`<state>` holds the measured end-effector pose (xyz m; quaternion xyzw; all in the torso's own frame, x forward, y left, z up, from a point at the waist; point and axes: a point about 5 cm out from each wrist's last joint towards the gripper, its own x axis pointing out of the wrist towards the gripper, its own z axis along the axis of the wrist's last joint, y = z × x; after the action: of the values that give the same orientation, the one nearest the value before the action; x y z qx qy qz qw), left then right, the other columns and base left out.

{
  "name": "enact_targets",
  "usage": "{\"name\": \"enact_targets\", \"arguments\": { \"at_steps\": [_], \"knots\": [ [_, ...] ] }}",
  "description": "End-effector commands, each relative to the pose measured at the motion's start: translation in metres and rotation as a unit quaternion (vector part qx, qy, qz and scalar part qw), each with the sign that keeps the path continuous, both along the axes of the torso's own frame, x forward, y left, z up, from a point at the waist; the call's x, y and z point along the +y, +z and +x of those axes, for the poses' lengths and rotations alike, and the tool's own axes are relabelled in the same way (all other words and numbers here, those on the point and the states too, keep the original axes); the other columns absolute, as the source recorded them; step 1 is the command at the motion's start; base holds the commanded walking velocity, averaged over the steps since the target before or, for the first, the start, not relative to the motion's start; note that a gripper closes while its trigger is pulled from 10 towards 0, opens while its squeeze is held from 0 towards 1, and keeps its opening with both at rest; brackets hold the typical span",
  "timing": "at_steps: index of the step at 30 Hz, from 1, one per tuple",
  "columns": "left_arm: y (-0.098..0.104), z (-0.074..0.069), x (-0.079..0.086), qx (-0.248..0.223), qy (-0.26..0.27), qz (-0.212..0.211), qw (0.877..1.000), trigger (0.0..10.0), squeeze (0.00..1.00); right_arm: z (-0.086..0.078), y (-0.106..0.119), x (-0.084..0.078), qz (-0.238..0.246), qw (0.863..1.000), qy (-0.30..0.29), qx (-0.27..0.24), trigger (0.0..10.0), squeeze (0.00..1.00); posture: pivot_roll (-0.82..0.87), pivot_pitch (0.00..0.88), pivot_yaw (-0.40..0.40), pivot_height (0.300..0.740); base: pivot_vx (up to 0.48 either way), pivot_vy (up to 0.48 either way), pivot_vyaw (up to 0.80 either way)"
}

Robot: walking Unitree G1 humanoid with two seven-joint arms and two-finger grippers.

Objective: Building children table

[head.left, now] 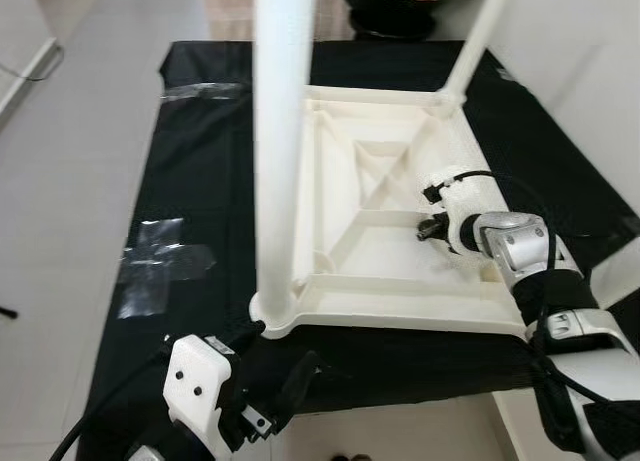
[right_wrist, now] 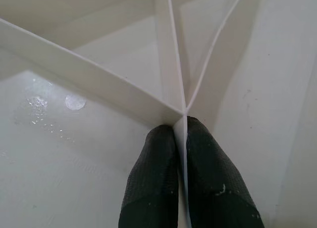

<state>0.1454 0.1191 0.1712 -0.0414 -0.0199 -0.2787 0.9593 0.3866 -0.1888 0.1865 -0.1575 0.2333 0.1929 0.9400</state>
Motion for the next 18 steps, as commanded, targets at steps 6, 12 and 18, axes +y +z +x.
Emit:
{"name": "enact_targets", "arguments": {
  "at_steps": [6, 12, 18],
  "knots": [
    [-0.003, -0.003, 0.000, 0.011, -0.003, 0.006, 1.000, 10.0, 0.00, -0.010, 0.002, 0.054, 0.059, 0.989, 0.130, -0.032, 0.0, 0.00, 0.07, 0.205, -0.094, 0.740, 0.000, 0.000, 0.00],
    [-0.003, -0.002, 0.000, 0.012, -0.005, 0.006, 1.000, 10.0, 0.00, -0.024, 0.010, 0.080, 0.105, 0.973, 0.199, -0.050, 0.0, 0.00, 0.06, 0.205, -0.089, 0.740, 0.000, 0.000, 0.00],
    [-0.003, -0.002, 0.000, 0.012, -0.005, 0.006, 1.000, 10.0, 0.00, -0.029, 0.009, 0.092, 0.109, 0.969, 0.216, -0.050, 0.0, 0.00, 0.07, 0.204, -0.086, 0.740, 0.000, 0.000, 0.00]
  ]
}}
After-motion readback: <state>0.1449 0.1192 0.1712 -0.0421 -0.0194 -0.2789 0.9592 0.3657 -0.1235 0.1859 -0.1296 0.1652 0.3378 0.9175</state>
